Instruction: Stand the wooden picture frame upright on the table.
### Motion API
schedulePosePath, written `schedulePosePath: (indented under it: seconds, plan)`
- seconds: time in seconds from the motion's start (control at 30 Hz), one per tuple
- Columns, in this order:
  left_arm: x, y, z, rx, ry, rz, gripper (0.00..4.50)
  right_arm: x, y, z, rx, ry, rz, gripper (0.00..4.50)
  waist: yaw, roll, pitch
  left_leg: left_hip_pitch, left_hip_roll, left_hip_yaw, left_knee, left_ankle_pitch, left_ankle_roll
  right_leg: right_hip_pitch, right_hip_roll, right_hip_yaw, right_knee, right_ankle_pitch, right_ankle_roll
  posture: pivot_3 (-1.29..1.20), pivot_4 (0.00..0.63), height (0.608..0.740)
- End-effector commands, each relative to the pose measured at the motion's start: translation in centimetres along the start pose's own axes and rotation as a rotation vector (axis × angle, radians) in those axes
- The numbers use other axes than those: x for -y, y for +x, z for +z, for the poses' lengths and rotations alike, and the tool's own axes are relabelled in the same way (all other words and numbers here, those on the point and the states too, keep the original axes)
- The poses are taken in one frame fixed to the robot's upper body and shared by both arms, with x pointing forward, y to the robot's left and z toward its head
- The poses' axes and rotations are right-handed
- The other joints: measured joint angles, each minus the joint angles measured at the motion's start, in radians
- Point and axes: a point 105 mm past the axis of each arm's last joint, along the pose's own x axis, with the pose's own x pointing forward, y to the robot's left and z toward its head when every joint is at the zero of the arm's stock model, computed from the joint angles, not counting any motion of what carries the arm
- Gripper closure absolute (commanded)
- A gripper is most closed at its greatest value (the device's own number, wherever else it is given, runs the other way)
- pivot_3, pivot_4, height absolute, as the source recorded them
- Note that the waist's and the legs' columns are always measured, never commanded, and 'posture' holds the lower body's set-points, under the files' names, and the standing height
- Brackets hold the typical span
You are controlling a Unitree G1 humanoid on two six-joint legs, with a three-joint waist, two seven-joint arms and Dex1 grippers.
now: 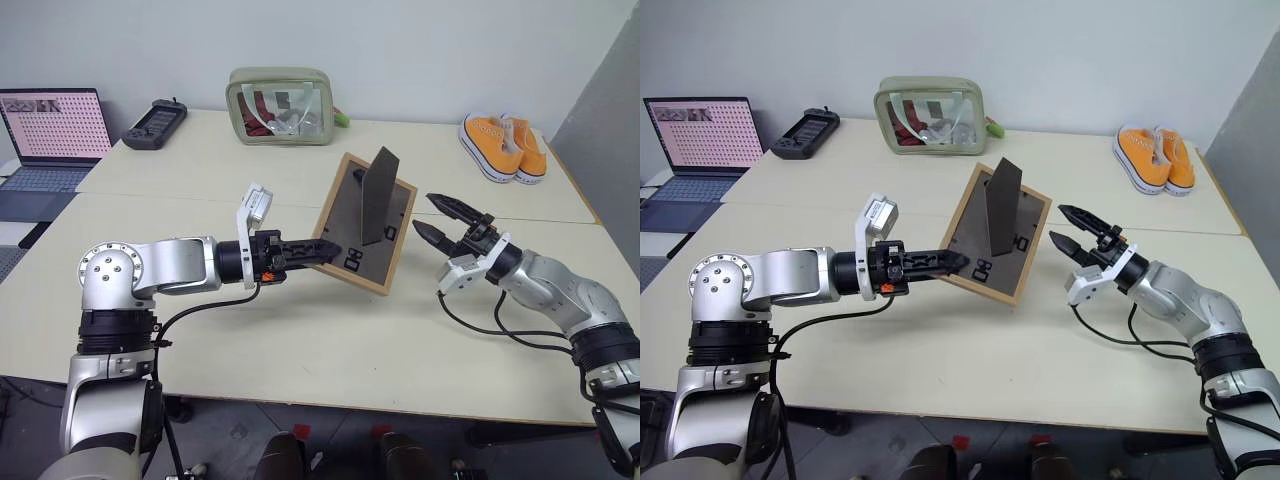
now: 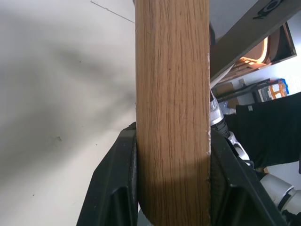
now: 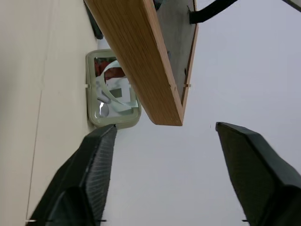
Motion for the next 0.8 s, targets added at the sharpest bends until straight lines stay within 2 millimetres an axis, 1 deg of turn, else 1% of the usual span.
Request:
schedulePosePath:
  seconds: [0.03,0.17,0.23,0.37,0.5,0.6,0.8]
  plan:
    - [1.9,0.1,0.2,0.002,0.046,-0.079,3.20,1.8,1.6,1.1,0.069,-0.055,-0.074,0.89,0.001,0.000,0.000,0.000,0.000,0.000,0.000,0.000,0.000,0.000,0.000,0.000,0.000,0.000,0.000,0.00,0.150,0.740]
    - [2.1,0.4,0.1,-0.009,0.048,-0.092,3.20,1.6,2.5,2.0,0.106,-0.055,-0.095,0.89,0.001,0.000,0.000,0.000,0.000,0.000,0.000,0.000,0.000,0.000,0.000,0.000,0.000,0.000,0.000,0.00,0.150,0.740]
    - [2.2,0.5,-0.1,-0.022,0.050,-0.098,3.20,1.4,3.0,2.8,0.146,-0.069,-0.112,0.89,0.001,0.000,0.000,0.000,0.000,0.000,0.000,0.000,0.000,0.000,0.000,0.000,0.000,0.000,0.000,0.00,0.150,0.740]
    - [2.3,0.3,0.0,-0.034,0.053,-0.100,3.20,1.2,3.2,3.5,0.209,-0.093,-0.117,0.89,0.002,0.000,0.000,0.000,0.000,0.000,0.000,0.001,0.000,0.000,0.000,0.000,0.000,0.000,0.000,0.00,0.150,0.740]
    - [2.2,0.0,-0.2,-0.059,0.052,-0.099,3.20,1.2,2.8,3.4,0.259,-0.114,-0.110,0.89,0.002,0.000,0.000,0.000,0.000,-0.001,0.000,0.001,0.000,0.000,0.000,-0.001,0.000,0.000,0.000,0.00,0.150,0.740]
    - [2.3,-0.3,-0.3,-0.067,0.062,-0.102,3.20,1.4,2.6,2.9,0.267,-0.120,-0.104,0.89,0.002,0.000,0.000,0.000,-0.001,-0.001,0.000,0.000,0.001,0.000,0.000,0.000,0.000,0.000,0.000,0.00,0.150,0.740]
    - [2.5,-0.3,-0.5,-0.070,0.076,-0.103,3.20,1.1,2.4,2.4,0.284,-0.130,-0.085,0.89,0.001,0.000,0.000,0.000,-0.001,-0.001,0.000,0.000,0.001,0.000,0.000,-0.001,0.000,0.000,0.000,0.00,0.150,0.740]
